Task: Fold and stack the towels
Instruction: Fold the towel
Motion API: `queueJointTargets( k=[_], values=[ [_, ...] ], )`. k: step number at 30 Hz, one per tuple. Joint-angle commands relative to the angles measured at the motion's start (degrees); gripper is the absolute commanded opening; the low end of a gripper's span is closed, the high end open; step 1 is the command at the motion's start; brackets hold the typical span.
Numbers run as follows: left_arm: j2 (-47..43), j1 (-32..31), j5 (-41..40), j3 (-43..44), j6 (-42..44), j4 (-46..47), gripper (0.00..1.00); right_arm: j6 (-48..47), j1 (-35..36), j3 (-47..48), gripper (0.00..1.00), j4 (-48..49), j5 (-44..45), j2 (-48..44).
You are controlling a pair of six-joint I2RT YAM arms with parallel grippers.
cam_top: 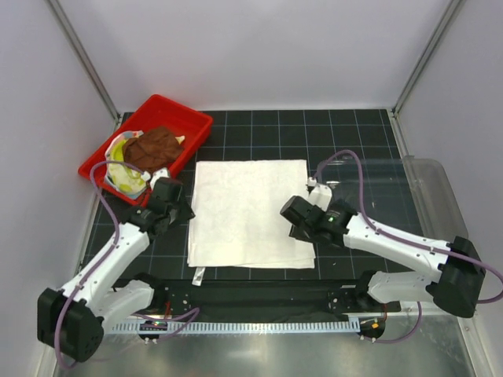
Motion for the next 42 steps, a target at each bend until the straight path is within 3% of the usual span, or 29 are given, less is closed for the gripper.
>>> queueJointTargets(
  k=[1,2,9,12,17,24,35,39,42],
  values=[
    [-5.12,-0.04,1.98,-5.44,-6.55,-4.31,0.48,11.82,0.46,-3.83,0.37,-7.26,2.15,-2.43],
    [-7.74,-0.13,1.11,-7.81,-10.14,-4.13,0.56,12.63,0.46,-4.72,0.38,-7.18,1.88,-2.69],
    [-12.51,-0.13,4.08,-12.13,-15.09,-5.1,0.63,18.79,0.54,-8.68,0.42,-10.07,5.21,-2.69],
    [-12.78,-0.13,5.85,-13.28,-16.41,-5.1,0.64,19.93,0.63,-10.52,0.44,-9.91,5.49,-4.01],
    [-10.94,-0.13,1.37,-12.76,-18.96,-8.53,0.64,20.81,0.54,-13.25,0.46,-5.61,4.43,-4.1],
    [-8.12,-0.13,5.85,-13.72,-17.82,-4.57,0.59,21.34,0.46,-17.47,0.46,0.2,3.29,-6.04],
    [-12.34,-0.22,-0.04,-14.07,-22.47,-10.46,0.63,23.36,0.63,-20.82,0.45,5.22,2.23,-5.77],
    [-12.34,-0.13,-0.56,-14.42,-24.23,-11.43,0.65,24.24,0.63,-21.87,0.37,6.09,2.41,-6.56],
    [-11.73,-0.22,-1.26,-13.9,-24.5,-11.95,0.65,24.33,0.54,-21.7,0.19,5.22,3.28,-7.53]
  ],
)
